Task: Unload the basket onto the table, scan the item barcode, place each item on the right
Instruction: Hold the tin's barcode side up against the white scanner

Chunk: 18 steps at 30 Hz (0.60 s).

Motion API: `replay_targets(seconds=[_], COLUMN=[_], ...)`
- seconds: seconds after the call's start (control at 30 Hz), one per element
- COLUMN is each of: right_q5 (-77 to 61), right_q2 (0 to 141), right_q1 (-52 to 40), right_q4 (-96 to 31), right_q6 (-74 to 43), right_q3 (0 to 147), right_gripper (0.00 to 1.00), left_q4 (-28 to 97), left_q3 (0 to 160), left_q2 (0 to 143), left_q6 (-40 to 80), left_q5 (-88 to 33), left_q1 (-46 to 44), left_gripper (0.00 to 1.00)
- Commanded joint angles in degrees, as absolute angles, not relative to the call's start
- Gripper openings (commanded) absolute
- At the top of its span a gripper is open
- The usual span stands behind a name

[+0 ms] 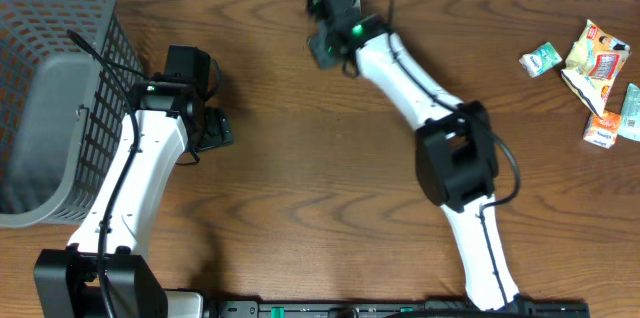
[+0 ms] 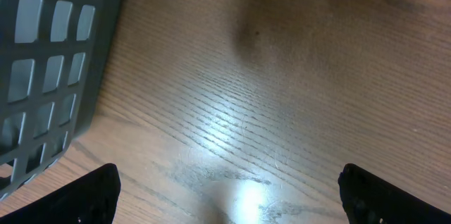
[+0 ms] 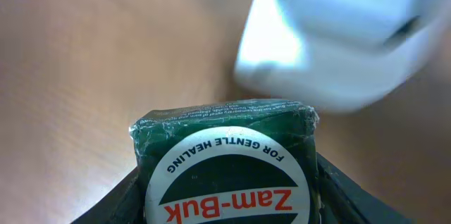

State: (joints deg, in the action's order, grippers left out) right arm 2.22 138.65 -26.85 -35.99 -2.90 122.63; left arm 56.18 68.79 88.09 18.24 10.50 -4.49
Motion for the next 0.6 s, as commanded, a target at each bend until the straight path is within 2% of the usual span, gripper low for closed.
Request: replay_targets(seconds=[0.0, 0.27, 0.57], right_q5=[3.07, 3.09, 6.52], right_q2=[135.11, 135.11, 136.11], right_q1=[-24.29, -22.57, -22.59], right_q4=[-30.24, -16.88, -0.99], right_q6=[-4.67, -5.54, -5.21], right_q3=[125.27, 125.08, 123.48], right_gripper=[0.45, 0.45, 0.5], left_q4=[56.34, 56.31, 56.31], left_q3=[68.55, 68.55, 68.55], left_q2=[88.09, 88.07, 88.09], left_q6=[18.98, 18.98, 18.98], left_q5=[11.0, 11.0, 11.0], left_q1=[-4.29, -4.29, -4.29], left_gripper=[0.98, 0.98, 0.98])
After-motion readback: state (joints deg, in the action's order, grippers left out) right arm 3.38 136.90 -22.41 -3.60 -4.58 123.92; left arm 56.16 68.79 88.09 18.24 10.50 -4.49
